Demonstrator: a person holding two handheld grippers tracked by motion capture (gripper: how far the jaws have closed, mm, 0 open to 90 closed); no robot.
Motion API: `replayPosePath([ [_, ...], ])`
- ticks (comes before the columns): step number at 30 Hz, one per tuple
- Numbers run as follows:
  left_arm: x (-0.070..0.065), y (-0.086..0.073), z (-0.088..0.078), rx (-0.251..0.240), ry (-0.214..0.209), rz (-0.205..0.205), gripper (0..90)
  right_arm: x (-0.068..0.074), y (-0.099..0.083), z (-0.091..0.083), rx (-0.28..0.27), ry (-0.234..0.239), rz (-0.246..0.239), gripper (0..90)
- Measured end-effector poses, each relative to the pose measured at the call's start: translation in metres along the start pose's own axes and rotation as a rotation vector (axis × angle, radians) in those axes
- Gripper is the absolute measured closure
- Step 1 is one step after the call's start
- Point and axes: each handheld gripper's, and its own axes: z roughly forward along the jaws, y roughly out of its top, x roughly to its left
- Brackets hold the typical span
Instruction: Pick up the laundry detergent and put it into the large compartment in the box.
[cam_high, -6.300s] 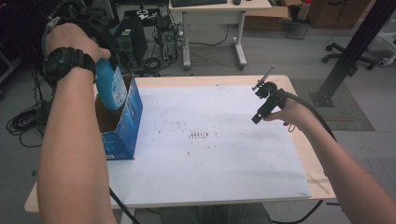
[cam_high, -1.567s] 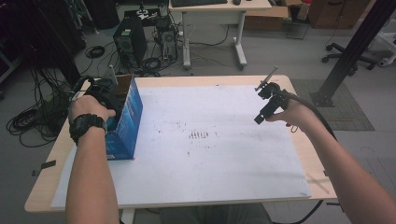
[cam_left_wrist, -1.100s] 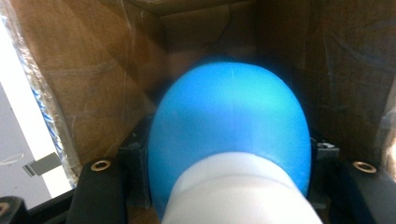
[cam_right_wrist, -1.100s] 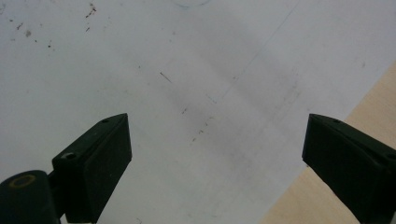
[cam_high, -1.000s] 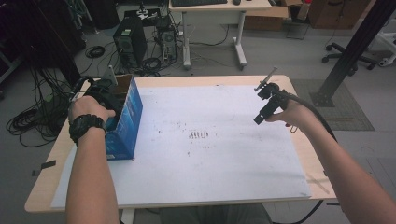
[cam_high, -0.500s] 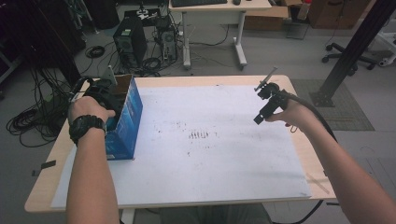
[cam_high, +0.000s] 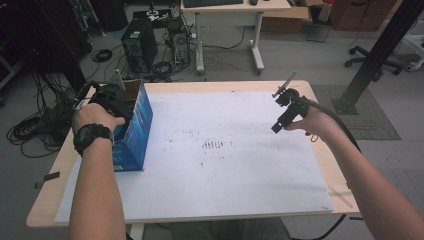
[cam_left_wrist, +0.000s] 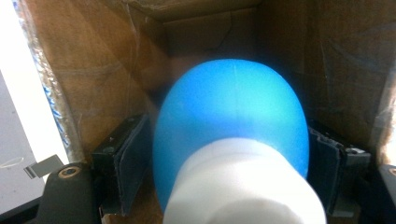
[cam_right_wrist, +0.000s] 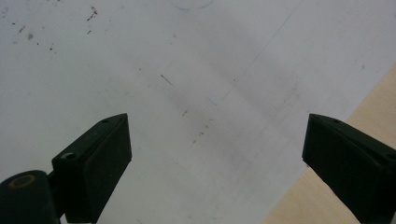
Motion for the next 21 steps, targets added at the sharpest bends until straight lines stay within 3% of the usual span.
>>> replayPosePath([
  [21,-0.002,-0.001,-0.015,-0.010,0.031,-0.017,20.3,0.000,0.001,0.000,-0.002,0.004,-0.002,7.9],
])
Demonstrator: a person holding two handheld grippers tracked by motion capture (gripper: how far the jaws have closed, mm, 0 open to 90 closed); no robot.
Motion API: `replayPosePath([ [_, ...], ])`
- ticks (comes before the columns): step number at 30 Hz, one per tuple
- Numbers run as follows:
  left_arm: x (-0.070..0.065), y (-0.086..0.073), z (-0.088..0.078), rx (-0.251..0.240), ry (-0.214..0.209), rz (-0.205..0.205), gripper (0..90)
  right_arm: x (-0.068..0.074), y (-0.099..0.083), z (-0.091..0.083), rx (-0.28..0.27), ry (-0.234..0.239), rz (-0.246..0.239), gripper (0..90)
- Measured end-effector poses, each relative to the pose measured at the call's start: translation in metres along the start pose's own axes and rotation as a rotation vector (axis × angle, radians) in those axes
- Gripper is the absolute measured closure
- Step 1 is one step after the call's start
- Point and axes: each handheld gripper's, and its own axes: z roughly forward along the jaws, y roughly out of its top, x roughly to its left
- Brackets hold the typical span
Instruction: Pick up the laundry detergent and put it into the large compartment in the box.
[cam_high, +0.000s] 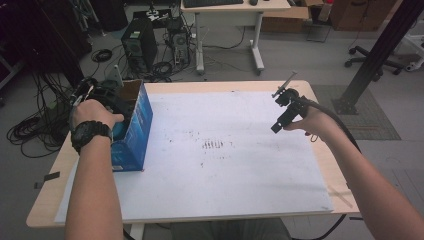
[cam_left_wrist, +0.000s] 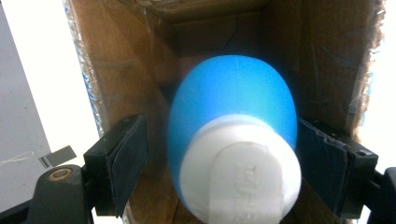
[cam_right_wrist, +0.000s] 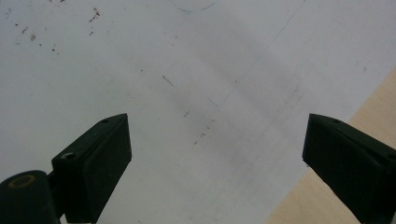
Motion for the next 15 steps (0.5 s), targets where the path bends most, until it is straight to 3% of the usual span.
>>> replayPosePath([
  [15,-0.004,0.001,-0.011,-0.002,0.020,0.009,17.6,0.000,0.000,0.000,-0.001,0.002,0.001,8.0],
])
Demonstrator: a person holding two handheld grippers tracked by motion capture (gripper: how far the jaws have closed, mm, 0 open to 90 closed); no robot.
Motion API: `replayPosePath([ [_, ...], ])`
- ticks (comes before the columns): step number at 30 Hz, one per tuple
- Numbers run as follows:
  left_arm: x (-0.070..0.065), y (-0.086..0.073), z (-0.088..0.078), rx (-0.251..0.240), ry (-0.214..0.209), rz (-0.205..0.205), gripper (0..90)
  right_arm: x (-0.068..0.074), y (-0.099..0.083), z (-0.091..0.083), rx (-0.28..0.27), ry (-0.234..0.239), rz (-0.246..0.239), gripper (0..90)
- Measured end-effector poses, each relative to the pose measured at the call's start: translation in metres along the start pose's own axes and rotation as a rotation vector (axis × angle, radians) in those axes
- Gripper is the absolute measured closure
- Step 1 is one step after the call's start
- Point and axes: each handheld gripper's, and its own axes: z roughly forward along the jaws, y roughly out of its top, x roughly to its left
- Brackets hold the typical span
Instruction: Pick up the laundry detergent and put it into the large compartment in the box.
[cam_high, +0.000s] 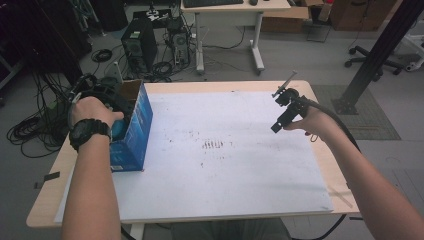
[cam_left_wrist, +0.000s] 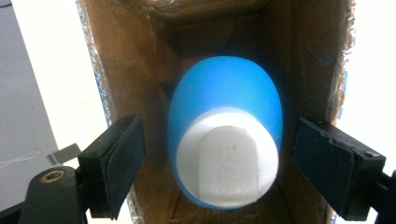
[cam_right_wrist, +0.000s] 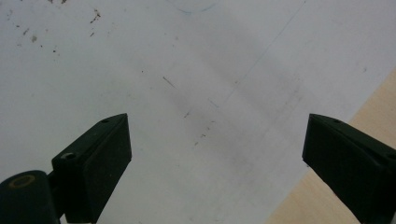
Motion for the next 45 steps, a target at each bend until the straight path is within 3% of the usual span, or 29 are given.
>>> replayPosePath([
  [24,-0.004,0.001,-0.024,-0.015,0.021,0.015,12.6,0.000,0.000,0.000,-0.005,0.001,-0.003,7.9],
  [45,-0.020,0.004,-0.049,-0.055,0.062,0.069,5.5,0.000,-0.001,-0.002,-0.011,0.002,0.001,7.9],
])
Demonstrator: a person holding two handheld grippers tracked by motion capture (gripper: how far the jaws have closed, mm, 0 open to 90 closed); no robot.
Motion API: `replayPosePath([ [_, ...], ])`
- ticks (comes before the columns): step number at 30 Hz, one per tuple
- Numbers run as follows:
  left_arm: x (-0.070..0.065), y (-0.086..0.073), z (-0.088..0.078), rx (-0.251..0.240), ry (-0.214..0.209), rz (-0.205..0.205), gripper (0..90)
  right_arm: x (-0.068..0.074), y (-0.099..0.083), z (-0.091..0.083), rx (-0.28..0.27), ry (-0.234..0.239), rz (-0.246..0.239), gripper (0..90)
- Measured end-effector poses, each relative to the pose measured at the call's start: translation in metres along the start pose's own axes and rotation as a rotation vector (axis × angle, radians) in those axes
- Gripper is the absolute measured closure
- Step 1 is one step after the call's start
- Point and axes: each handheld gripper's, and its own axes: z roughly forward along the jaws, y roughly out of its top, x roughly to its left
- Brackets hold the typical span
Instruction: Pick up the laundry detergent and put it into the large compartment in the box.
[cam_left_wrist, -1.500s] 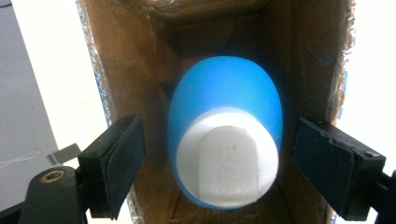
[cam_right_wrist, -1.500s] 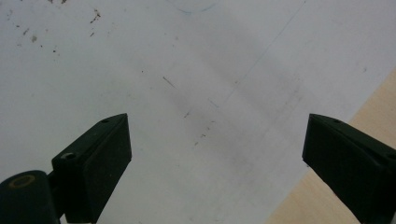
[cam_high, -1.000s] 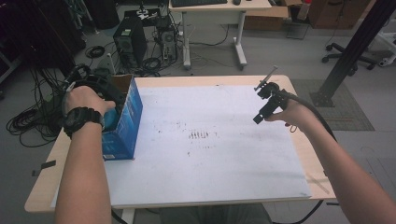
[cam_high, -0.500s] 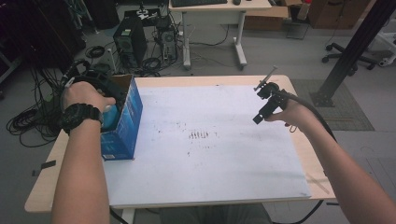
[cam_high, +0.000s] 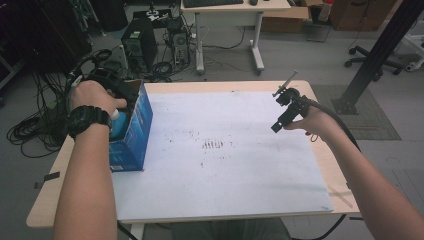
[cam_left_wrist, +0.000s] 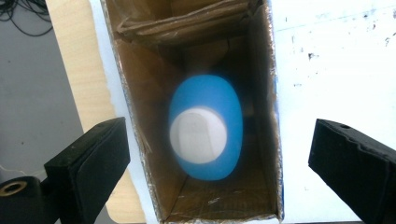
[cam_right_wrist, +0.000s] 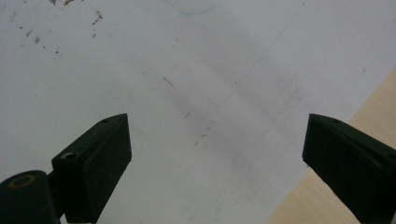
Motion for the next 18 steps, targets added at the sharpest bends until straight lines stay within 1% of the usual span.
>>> replayPosePath([
  [2,-0.001,0.000,-0.002,-0.004,0.000,0.002,5.5,0.000,0.000,0.000,-0.001,-0.001,0.003,8.0],
  [10,-0.008,0.001,-0.010,-0.011,0.000,0.035,5.2,-0.001,-0.001,-0.001,-0.003,-0.002,0.002,7.9],
  [13,-0.012,0.003,-0.013,-0.014,-0.005,0.055,5.0,-0.001,-0.001,-0.002,-0.006,0.001,0.005,7.9],
  [18,-0.022,0.006,-0.019,-0.033,-0.005,0.087,4.3,-0.001,-0.002,-0.003,-0.004,-0.002,0.004,8.0],
])
